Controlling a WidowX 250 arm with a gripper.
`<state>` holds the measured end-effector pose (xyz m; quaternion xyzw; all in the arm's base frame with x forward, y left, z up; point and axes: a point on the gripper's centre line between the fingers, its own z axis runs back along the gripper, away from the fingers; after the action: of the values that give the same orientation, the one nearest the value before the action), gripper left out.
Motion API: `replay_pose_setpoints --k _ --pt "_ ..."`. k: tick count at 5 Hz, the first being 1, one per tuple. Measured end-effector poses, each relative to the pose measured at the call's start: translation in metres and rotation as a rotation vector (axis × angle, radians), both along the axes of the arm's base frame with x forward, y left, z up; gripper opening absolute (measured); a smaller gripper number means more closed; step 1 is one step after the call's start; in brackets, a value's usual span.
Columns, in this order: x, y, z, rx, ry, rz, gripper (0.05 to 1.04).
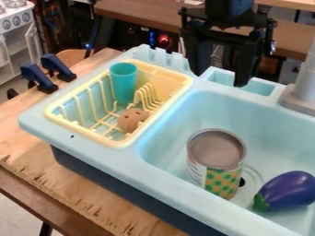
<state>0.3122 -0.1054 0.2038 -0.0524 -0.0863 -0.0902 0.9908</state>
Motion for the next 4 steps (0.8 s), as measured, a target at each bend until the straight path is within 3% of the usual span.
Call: replay_pose_setpoints --k 1,2,4 --pt "-0.001 0.0 -0.013 0.008 0.032 0.01 1.002" --pt "-0.015 -0.004 -0.034 -0.039 0.018 0.098 1.002" --pt "-0.028 -0.013 -0.039 -0.003 0.035 0.076 1.002"
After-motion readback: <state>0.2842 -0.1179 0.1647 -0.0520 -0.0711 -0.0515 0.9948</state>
